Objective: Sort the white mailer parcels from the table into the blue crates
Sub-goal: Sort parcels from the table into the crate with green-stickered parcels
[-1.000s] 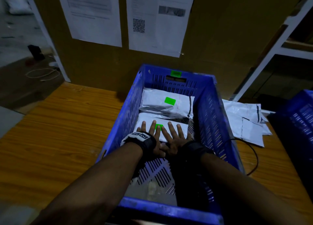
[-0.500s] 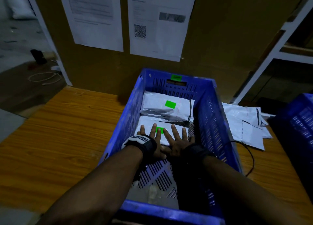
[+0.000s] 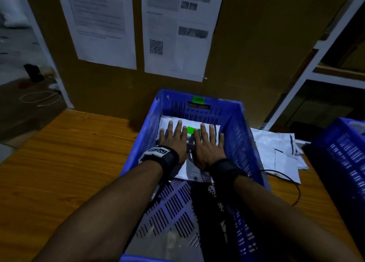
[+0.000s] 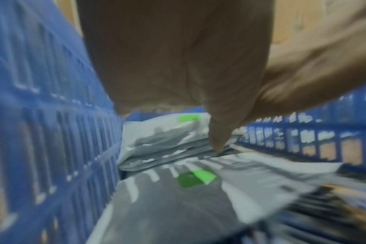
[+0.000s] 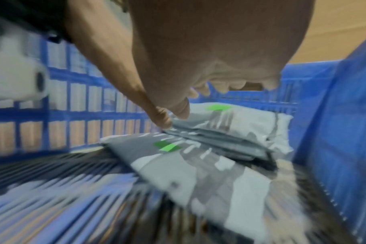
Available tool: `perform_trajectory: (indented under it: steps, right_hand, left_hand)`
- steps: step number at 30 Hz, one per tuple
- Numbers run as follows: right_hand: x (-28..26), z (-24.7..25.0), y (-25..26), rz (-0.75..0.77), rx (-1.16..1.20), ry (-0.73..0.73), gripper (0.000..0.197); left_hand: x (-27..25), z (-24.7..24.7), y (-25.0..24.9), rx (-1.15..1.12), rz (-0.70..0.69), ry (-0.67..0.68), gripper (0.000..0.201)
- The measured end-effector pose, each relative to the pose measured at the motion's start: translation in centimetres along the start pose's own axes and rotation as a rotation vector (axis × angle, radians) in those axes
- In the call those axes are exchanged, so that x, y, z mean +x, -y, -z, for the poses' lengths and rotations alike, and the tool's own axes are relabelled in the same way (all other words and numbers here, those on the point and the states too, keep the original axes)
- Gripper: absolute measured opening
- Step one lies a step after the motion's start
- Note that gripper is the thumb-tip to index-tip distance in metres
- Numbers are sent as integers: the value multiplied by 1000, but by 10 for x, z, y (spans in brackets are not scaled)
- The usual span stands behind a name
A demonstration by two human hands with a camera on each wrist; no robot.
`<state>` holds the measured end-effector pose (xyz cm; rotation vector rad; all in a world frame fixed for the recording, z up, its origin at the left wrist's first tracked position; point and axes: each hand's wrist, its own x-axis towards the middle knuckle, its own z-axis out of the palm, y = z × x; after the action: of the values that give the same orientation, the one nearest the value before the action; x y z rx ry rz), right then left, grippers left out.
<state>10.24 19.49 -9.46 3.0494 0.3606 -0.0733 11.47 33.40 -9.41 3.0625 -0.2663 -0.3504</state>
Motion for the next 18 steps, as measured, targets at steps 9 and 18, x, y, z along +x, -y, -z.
perform_trajectory:
  steps: [9,18]
  right_hand:
    - [47,8,-27,-9,21,158,84]
    - [60,-6,-24,15,18,59,66]
  left_hand:
    - [33,-3,12,15,17,20,93]
    - [46,-13,17,38,32,-25,79]
